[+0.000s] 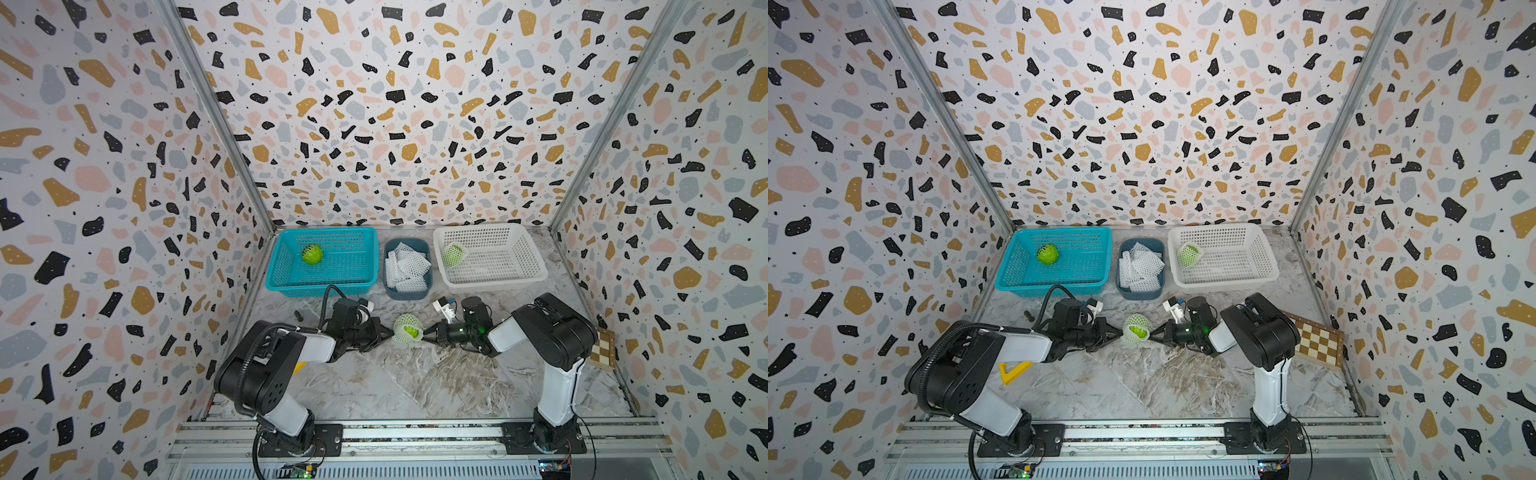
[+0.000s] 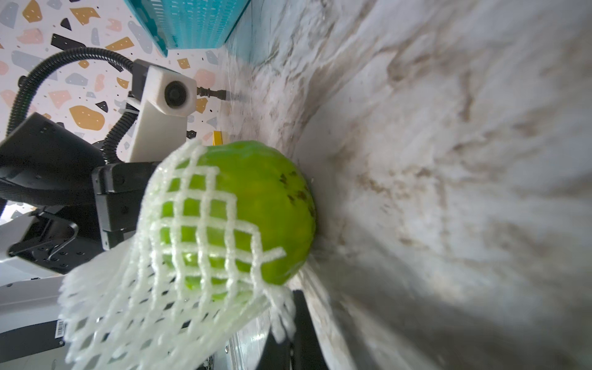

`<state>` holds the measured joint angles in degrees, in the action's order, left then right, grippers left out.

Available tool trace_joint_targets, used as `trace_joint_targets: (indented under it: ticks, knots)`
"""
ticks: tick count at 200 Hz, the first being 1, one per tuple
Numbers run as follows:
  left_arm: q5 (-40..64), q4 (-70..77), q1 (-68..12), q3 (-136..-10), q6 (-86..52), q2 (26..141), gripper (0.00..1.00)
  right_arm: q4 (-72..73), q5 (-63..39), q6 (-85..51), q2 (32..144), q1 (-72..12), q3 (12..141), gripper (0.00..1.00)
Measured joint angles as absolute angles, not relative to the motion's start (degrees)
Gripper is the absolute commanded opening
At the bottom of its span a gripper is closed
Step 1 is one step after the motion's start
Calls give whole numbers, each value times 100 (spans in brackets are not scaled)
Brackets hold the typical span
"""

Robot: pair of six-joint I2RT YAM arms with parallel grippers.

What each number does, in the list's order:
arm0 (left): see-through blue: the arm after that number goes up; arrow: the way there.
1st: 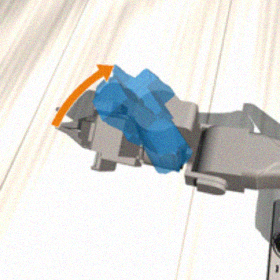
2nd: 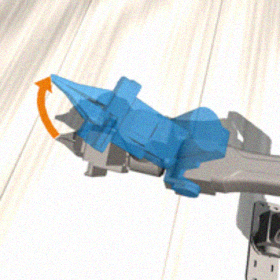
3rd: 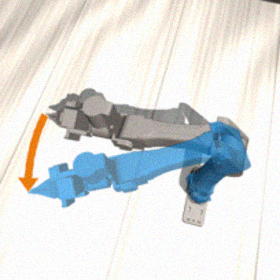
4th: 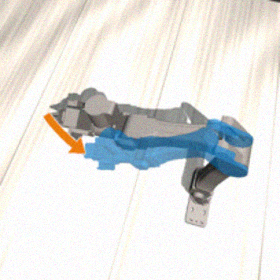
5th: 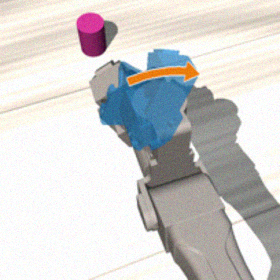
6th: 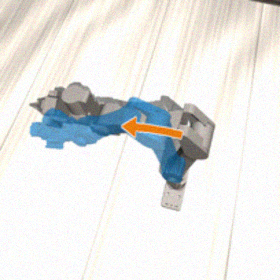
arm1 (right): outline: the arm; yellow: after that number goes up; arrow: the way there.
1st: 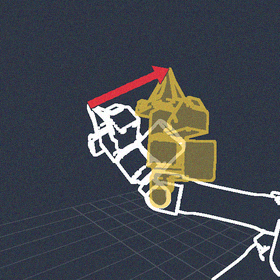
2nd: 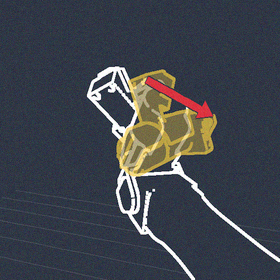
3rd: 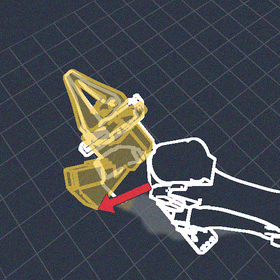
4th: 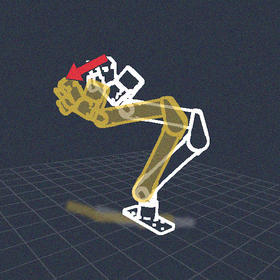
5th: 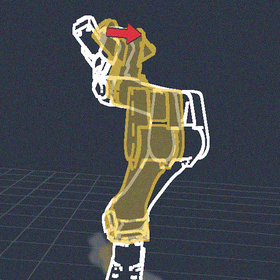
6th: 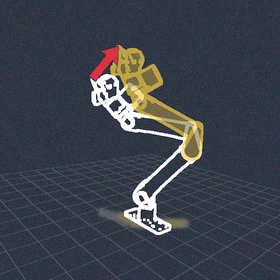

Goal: Sleeve custard apples in foam nets
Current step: Put on the foam net on the custard apple.

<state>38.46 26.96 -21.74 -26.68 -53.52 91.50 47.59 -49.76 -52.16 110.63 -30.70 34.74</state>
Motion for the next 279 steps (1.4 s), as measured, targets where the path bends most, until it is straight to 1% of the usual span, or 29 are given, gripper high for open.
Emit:
trace_joint_targets:
  ticks: [51,103,141,154,171,200,213,224,241,264,279]
  knots:
    - [3789,2650,-2174,-2805,-5345,9312,0,4578,-4829,-5203,11063,-3070,3588,0]
    - [3597,2329,-2174,-2912,-5269,9345,0,4053,-4519,-5151,11065,-3037,3857,0]
    - [3509,2143,-2174,-2978,-5177,9367,0,3957,-4438,-5129,11091,-3024,3940,0]
    - [3503,2117,-2174,-2978,-5170,9367,0,3909,-4407,-5092,11072,-3024,3944,6]
    - [3503,2088,-2174,-2978,-5159,9360,0,3747,-4342,-5017,11000,-3020,3938,19]
    - [3479,1957,-2174,-3015,-5157,9282,0,3514,-4189,-4886,10774,-2967,3913,26]
    - [3461,1900,-2174,-3037,-5142,9216,5,3465,-4174,-4834,10720,-2921,3883,27]
    - [3454,1861,-2174,-3074,-5092,9183,6,3437,-4152,-4799,10676,-2886,3848,28]
    - [3441,1841,-2174,-3094,-5022,9133,10,3365,-4106,-4727,10562,-2869,3771,30]
    - [3404,1796,-2174,-3094,-4989,9098,19,3017,-3918,-4545,10309,-2860,3743,38]
    - [3385,1785,-2174,-3094,-4965,9098,27,2681,-3747,-4381,10092,-2860,3743,46]
